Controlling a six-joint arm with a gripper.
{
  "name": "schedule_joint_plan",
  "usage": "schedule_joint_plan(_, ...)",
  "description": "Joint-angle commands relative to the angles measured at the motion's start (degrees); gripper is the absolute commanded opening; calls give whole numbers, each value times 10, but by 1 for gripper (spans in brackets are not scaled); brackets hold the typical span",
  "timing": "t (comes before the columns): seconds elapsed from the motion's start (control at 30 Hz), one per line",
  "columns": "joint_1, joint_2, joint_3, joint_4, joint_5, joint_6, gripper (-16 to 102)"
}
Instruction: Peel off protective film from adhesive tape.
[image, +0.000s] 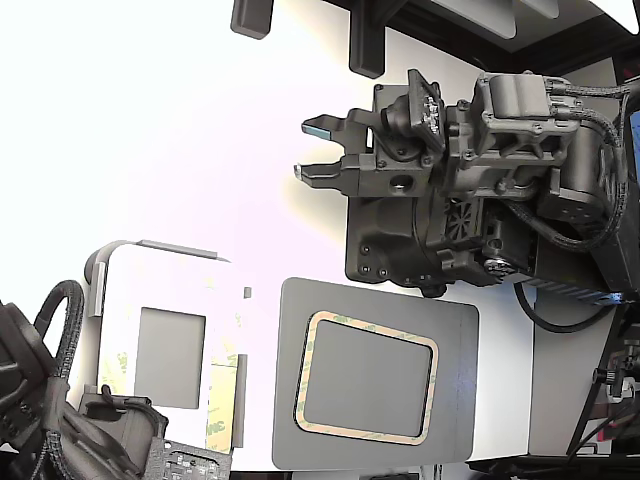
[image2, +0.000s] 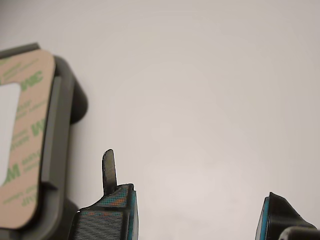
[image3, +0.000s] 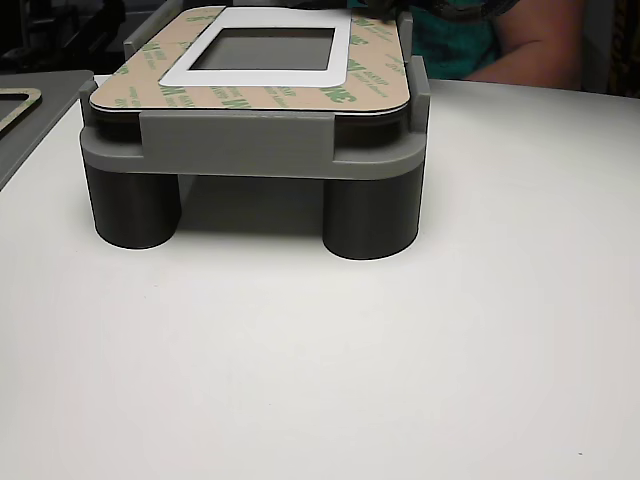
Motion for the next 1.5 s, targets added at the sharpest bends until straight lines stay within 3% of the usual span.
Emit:
schedule_joint_plan(0.0, 21, 12, -12, -5, 25, 5, 100)
schedule_joint_plan(0.6, 21, 10, -41, -4, 43, 14, 100)
schedule_joint_plan(0.8, 40, -11, -109, 8, 24, -57, 66)
schedule_joint_plan(0.9, 64, -46, -145, 18, 21, -127, 55)
schedule_joint_plan(1.0, 85, -67, -169, 17, 25, -173, 25)
schedule_joint_plan(1.07, 103, -76, -182, 17, 34, -216, -8)
schedule_joint_plan(1.27, 108, -144, -224, 63, -23, -462, -10)
schedule_joint_plan(1.47, 151, -192, -246, 62, -9, -601, -11)
